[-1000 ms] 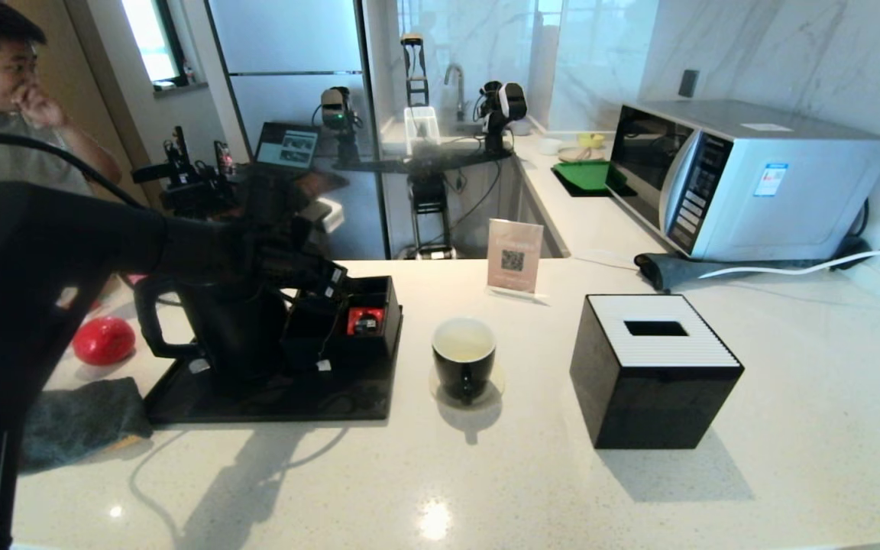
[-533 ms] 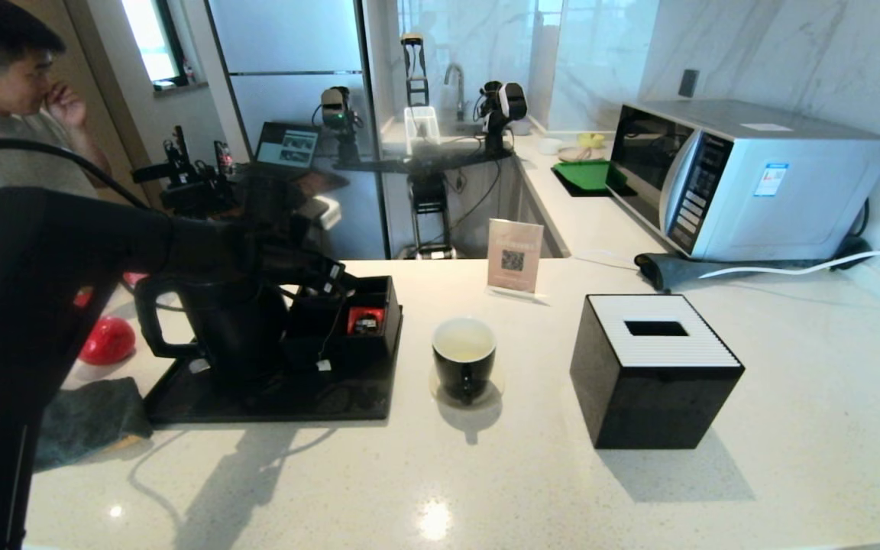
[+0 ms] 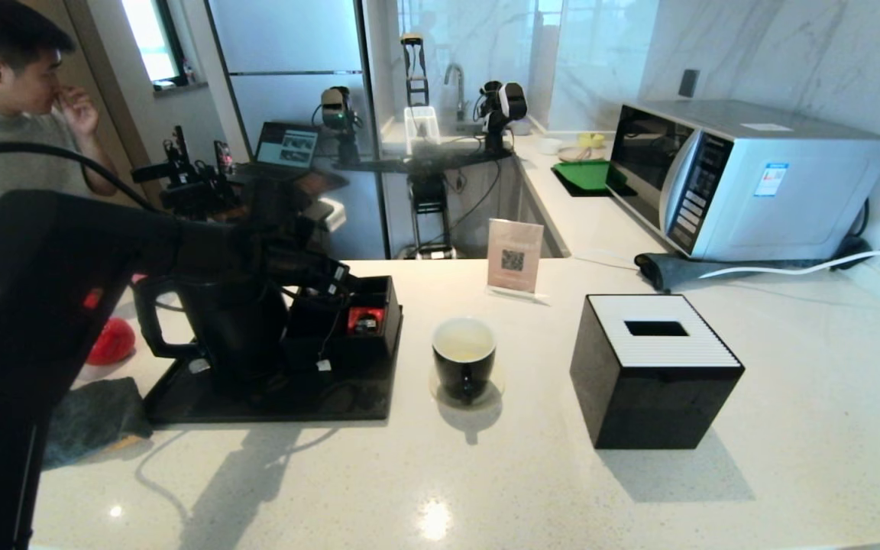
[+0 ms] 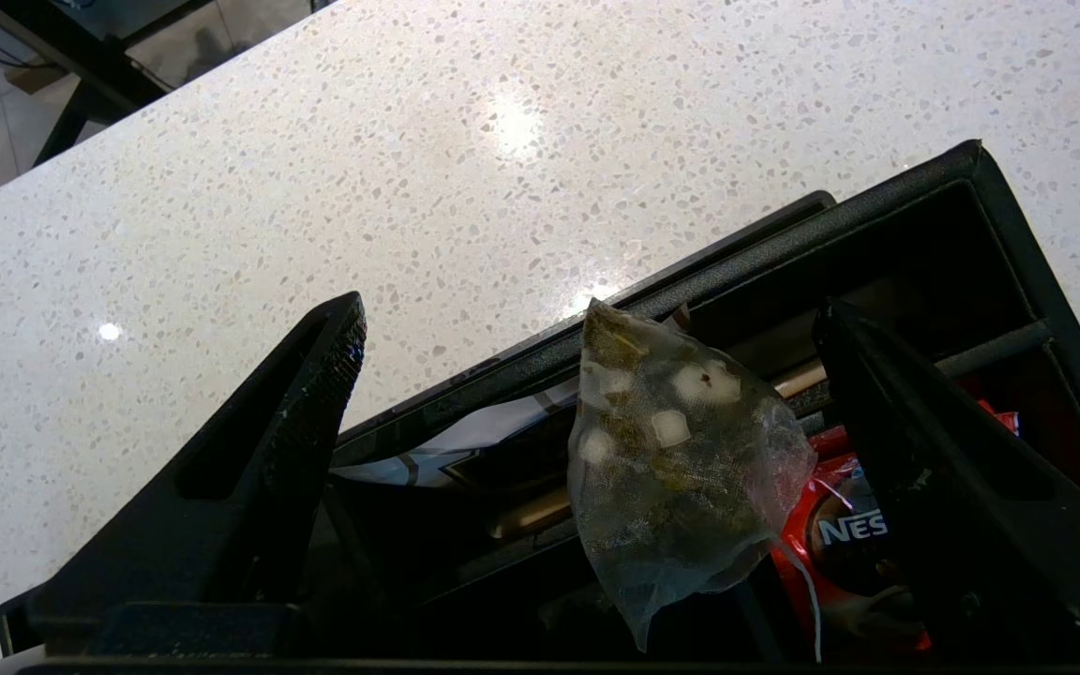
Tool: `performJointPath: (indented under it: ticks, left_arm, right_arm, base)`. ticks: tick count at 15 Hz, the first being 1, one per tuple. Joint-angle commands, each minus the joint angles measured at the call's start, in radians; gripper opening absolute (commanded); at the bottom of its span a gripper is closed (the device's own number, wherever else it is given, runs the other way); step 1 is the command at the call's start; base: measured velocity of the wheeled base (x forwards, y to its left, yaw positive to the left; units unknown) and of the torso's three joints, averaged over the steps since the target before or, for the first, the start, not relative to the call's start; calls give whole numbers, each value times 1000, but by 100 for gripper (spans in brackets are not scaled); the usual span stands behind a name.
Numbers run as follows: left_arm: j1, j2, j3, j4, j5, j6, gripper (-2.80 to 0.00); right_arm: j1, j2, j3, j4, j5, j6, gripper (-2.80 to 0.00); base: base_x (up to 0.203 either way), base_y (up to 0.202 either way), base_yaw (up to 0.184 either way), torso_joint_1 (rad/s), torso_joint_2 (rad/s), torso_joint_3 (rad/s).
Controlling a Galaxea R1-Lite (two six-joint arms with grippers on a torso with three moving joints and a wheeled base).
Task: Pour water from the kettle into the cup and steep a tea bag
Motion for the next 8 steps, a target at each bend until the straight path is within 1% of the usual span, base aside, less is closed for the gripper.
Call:
performJointPath:
  ticks: [1,4,5,8]
  left_arm:
    - [-3,-2,0,0,0,2,0]
    - [-9,-2,0,0,1,2,0]
    - [-10,-2,0,0,1,2,-280]
    - [-15,0,-6,1,1,0,-280]
  right_arm:
    - [0,1,0,0,0,-1,-280]
    - [0,1,0,0,1,-1,-280]
    - [0,1,0,0,0,-1,-280]
    - [0,1,0,0,0,-1,-280]
  base:
    - [0,0,0,0,0,0]
    - [0,0,0,0,0,0]
    - [0,0,0,0,0,0]
    - [0,0,0,0,0,0]
